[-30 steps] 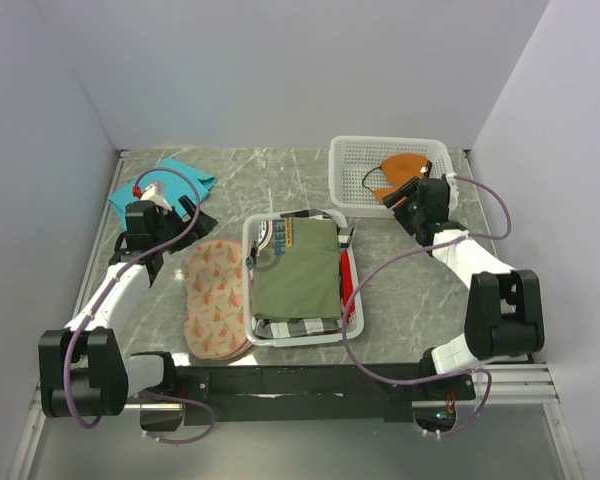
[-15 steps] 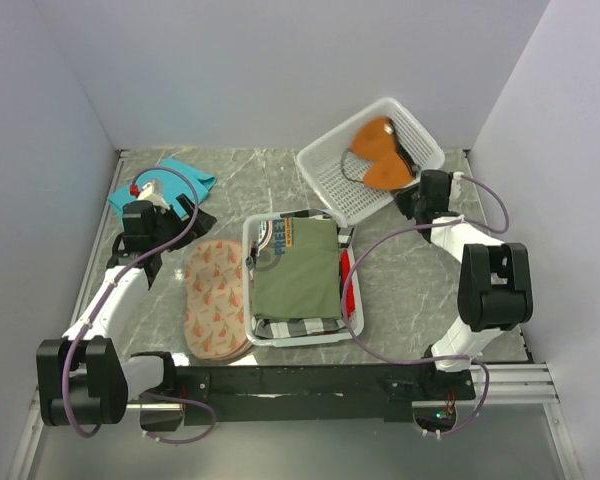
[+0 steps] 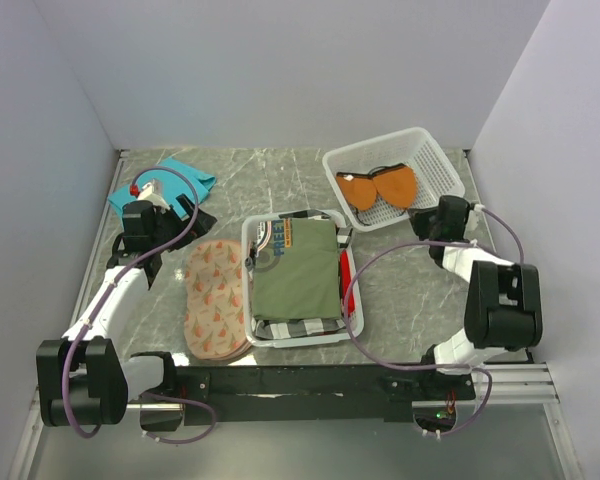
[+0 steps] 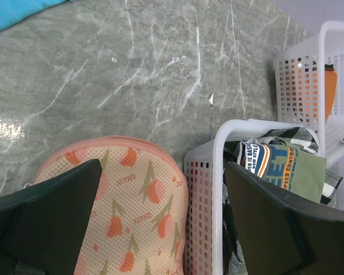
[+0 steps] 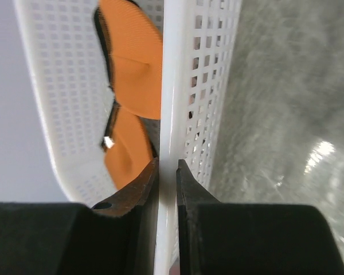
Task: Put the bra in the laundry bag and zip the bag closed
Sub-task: Move the bin to the corner of the board.
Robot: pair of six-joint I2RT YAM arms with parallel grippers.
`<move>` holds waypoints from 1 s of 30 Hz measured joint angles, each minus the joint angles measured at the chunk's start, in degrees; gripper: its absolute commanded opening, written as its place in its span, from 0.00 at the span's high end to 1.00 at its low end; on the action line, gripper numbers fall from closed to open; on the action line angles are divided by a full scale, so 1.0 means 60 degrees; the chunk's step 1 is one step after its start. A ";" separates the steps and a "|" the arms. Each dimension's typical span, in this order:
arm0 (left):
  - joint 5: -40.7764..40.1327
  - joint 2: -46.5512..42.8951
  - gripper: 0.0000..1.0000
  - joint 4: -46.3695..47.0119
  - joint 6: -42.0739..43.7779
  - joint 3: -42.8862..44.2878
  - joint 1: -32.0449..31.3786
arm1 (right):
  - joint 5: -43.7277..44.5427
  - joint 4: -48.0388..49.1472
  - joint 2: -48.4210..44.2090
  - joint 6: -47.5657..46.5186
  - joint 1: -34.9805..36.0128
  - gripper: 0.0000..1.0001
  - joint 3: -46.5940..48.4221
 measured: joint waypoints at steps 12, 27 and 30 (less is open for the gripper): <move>0.0248 0.0157 0.04 -0.0095 0.0004 0.0098 0.0000 | 0.1767 -0.1406 -0.2288 0.0619 -0.0219 1.00 -0.1064; 0.0448 0.0255 0.04 -0.0189 0.0036 0.0430 0.0000 | 0.2382 -0.0168 -0.0463 0.1865 -0.0280 1.00 -0.0317; 0.0448 0.0259 0.04 -0.0262 0.0055 0.0430 0.0000 | 0.2280 -0.0004 -0.0120 0.1869 -0.0350 1.00 -0.0073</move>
